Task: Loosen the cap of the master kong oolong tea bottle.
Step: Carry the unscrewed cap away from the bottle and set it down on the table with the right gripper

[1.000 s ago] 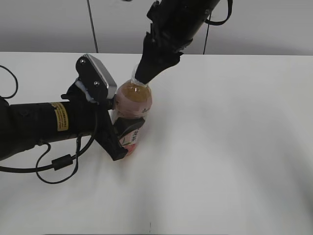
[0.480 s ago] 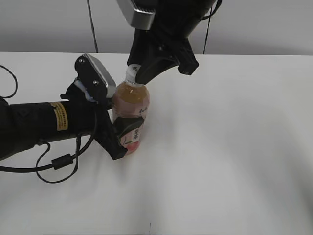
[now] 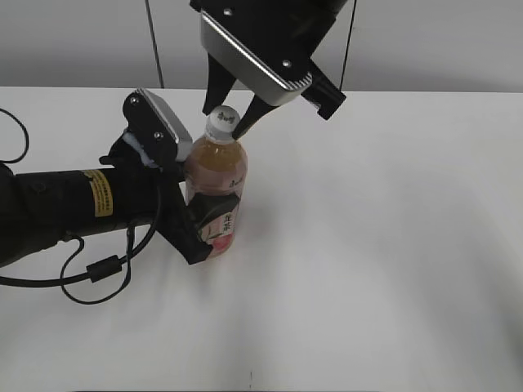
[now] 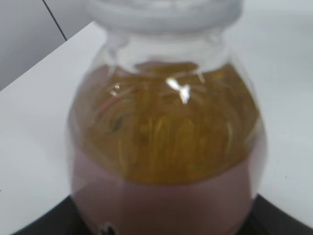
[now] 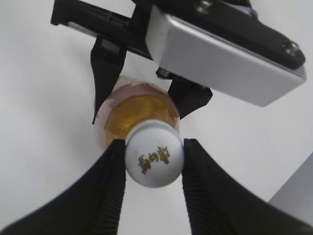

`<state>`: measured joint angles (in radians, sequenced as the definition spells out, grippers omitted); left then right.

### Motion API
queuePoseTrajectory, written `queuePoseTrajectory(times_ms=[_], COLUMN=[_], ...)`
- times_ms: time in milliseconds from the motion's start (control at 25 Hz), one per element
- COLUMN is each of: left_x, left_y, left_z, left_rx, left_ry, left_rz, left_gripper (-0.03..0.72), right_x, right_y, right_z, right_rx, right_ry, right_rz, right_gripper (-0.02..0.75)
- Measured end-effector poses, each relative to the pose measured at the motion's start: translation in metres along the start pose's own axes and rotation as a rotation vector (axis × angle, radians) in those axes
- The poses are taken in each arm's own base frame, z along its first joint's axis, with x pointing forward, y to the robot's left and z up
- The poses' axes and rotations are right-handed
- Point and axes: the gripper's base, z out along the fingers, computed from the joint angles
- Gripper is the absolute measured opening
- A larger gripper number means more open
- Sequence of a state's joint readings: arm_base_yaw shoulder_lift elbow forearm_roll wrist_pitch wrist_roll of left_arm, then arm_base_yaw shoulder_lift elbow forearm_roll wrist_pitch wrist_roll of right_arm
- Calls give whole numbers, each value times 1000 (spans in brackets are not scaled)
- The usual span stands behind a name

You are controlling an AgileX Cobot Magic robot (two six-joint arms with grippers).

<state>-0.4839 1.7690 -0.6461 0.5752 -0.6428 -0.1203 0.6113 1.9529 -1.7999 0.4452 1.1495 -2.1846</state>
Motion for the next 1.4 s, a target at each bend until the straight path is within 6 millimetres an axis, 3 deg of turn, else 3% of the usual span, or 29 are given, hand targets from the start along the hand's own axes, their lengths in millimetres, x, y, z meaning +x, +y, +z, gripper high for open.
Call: queuePoseTrajectory(times_ms=[320,560,840,1160,1400], left_x=[0,0,-1,-6,-18], left_y=[1,1,-2,-3,-1], left_z=[0,0,0,0,-1], left_rx=[-3,-6,18,26,8], left_ry=[0,0,-5,-58,-199], left_rz=[-13,-23,19,26,-59], left_gripper=[374,376,376,376,376], right_x=[0,0,-6,-3,25], right_y=[-1,-3,-6,-2,14], right_z=[0,-3,-22,-41,-53], right_rx=[7,24,57,37,14], right_ry=[19,36,73,186,341], right_rz=[-296,-359,-367,-64,368], right_gripper=[273,273,272,272,272])
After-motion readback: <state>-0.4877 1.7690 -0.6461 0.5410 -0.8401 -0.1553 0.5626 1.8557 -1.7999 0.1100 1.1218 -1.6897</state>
